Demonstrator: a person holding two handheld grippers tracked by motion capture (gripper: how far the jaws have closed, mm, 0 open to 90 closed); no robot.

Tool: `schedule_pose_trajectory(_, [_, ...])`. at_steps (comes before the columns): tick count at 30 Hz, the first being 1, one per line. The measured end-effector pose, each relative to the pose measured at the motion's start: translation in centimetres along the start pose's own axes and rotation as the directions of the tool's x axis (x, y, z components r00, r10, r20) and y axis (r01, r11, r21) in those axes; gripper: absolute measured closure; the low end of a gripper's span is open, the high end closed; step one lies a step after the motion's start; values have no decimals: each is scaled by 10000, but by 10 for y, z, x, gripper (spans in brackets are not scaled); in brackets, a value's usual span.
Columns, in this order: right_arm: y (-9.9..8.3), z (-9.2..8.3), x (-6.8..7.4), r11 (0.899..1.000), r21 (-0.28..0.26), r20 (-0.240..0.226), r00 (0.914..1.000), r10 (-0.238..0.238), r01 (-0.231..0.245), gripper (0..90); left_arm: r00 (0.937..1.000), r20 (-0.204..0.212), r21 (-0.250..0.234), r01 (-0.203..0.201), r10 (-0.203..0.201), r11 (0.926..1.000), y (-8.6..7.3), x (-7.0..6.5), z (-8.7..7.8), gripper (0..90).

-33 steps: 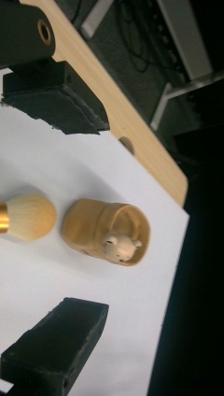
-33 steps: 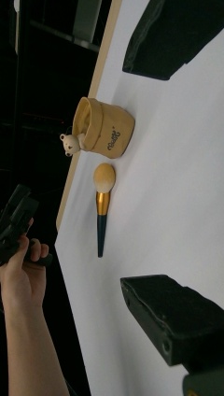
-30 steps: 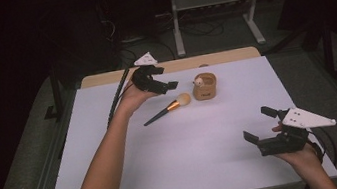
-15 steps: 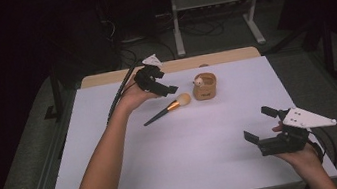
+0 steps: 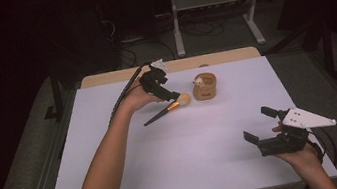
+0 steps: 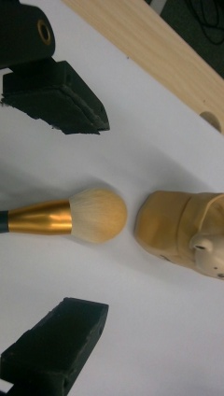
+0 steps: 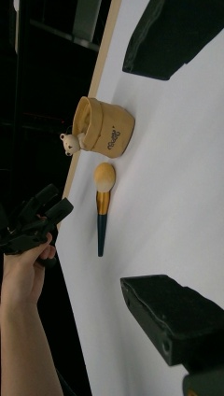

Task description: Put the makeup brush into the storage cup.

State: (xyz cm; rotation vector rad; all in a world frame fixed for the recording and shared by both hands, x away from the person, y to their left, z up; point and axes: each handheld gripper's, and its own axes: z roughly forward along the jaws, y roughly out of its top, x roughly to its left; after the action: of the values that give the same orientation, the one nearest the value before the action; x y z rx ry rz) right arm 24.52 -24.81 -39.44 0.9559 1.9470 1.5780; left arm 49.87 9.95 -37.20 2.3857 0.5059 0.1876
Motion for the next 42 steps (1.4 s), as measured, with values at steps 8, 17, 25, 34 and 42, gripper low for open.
schedule_pose_trajectory(8, [0, 0, -1, 9999, -85, 7, 9999, -122, 122, 0, 9993, -94, 867, -352, 361, 9956, 1, -3, 11, 145])
schedule_pose_trajectory(17, [0, 0, -2, 9998, -119, 29, 9999, -146, 146, 0, 9998, -154, 1781, -121, 151, 9839, 0, -1, 21, 212])
schedule_pose_trajectory(25, [0, 0, -2, 9998, -137, 26, 9999, -153, 154, 0, 9999, -27, 2477, 149, -147, 9687, -4, 1, 31, 253])
schedule_pose_trajectory(34, [1, -1, -2, 9998, -150, 24, 9999, -149, 149, 0, 9990, 146, 3009, 358, -422, 9530, -6, 1, 40, 358])
schedule_pose_trajectory(42, [1, -1, -2, 9998, -161, 16, 9999, -107, 107, 0, 9969, 97, 3189, 706, -777, 9451, -7, 3, 42, 422])
